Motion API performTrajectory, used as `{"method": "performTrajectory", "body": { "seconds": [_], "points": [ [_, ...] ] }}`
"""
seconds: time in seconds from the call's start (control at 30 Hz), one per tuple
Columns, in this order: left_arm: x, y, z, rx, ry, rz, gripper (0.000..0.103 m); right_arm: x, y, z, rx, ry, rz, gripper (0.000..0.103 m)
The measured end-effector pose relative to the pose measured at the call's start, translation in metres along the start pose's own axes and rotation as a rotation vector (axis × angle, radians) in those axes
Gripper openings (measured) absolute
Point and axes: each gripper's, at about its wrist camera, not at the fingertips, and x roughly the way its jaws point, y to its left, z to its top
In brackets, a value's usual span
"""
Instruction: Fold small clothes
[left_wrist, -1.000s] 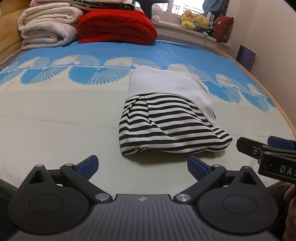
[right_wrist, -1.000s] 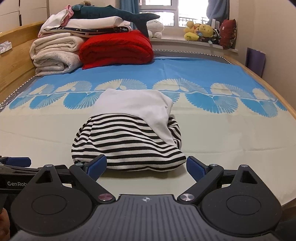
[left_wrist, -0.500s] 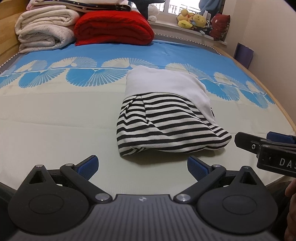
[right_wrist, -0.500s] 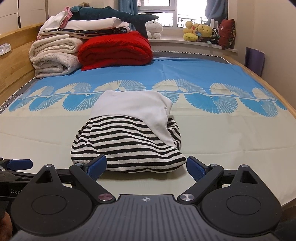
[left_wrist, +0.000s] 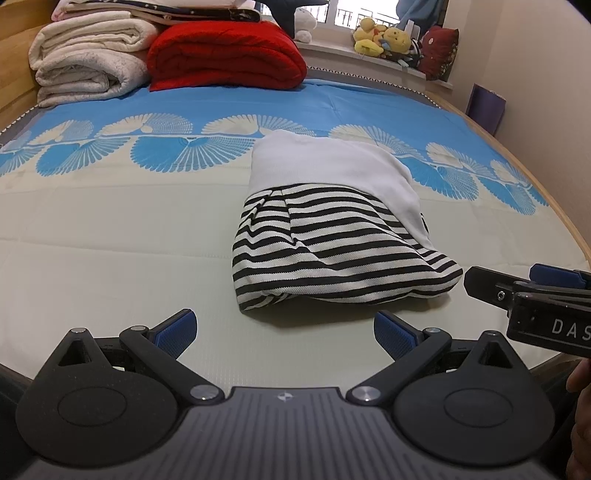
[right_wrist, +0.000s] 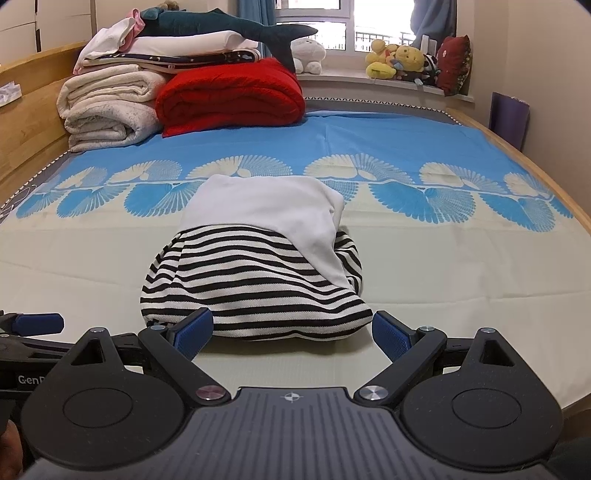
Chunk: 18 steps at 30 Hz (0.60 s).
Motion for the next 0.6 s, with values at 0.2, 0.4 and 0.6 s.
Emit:
{"method": "performTrajectory", "body": {
  "seconds": [0.2, 0.4, 0.6],
  "points": [
    [0.0001, 0.0000, -0.0002, 0.000, -0.002, -0.002, 0.102, 0.0006, 0.0011, 0.0002, -0.001, 0.000, -0.001, 0.093],
    [0.0004, 0.0007, -0.0002, 0.003, -0.001, -0.003, 0.102, 0.0006, 0.0015, 0.0002, 0.001, -0.001, -0.002, 0.093],
    [0.0003, 0.0007, -0.0002, 0.003, -0.002, -0.003, 0.102, 0.0006, 0.0012, 0.0003, 0.000, -0.001, -0.001, 0.093]
  ]
}}
